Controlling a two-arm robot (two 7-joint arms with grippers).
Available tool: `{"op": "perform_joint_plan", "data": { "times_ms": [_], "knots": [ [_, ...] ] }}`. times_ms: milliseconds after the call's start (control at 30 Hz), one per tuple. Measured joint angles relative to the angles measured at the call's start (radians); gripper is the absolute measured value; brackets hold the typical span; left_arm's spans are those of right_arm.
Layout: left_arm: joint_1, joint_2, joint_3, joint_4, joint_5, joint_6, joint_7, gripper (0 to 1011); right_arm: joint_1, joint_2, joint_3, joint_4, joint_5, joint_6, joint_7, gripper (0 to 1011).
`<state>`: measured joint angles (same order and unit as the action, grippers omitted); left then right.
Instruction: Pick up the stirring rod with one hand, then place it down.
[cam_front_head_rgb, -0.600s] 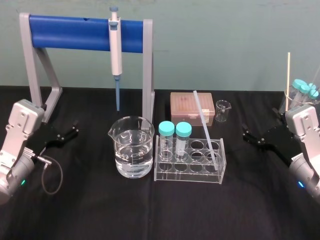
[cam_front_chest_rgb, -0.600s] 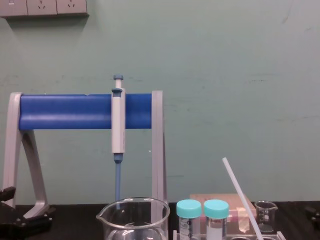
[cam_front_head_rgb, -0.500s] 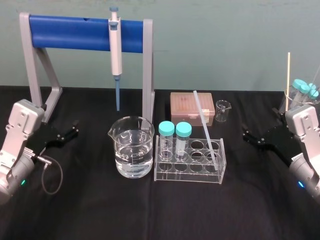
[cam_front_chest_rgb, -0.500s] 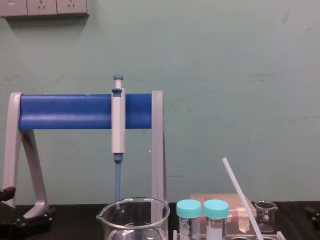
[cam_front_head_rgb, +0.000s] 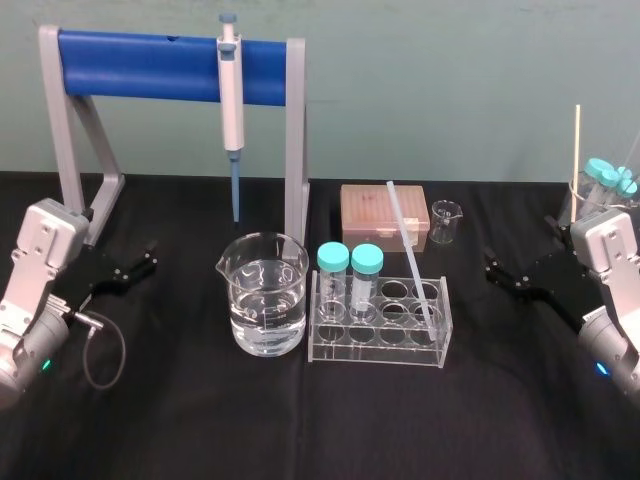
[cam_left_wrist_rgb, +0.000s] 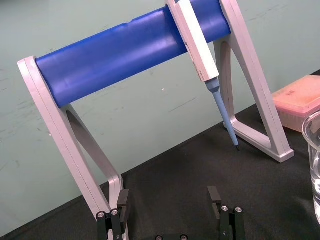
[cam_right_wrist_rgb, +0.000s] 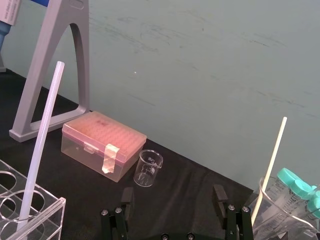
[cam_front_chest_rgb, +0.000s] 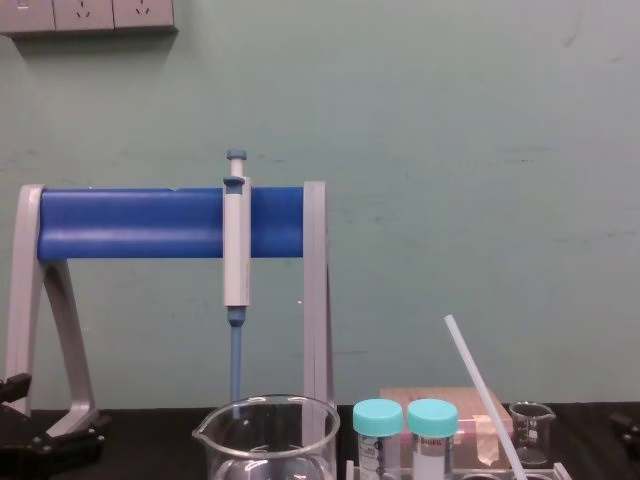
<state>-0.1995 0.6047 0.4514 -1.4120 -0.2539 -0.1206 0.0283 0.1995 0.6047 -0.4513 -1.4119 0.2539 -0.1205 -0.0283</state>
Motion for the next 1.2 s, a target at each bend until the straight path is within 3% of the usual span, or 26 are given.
{"op": "perform_joint_plan", "data": {
  "times_ms": [1067,1200],
  "knots": [
    [0.000,0.000,0.000,0.000,0.000,0.000,0.000,1000,0.000,0.000,0.000,0.000,0.000,0.000,0.000,1003],
    [0.000,0.000,0.000,0.000,0.000,0.000,0.000,1000,-0.003,-0.005,0.019,0.000,0.022,-0.001,0.020,1003]
  ]
}}
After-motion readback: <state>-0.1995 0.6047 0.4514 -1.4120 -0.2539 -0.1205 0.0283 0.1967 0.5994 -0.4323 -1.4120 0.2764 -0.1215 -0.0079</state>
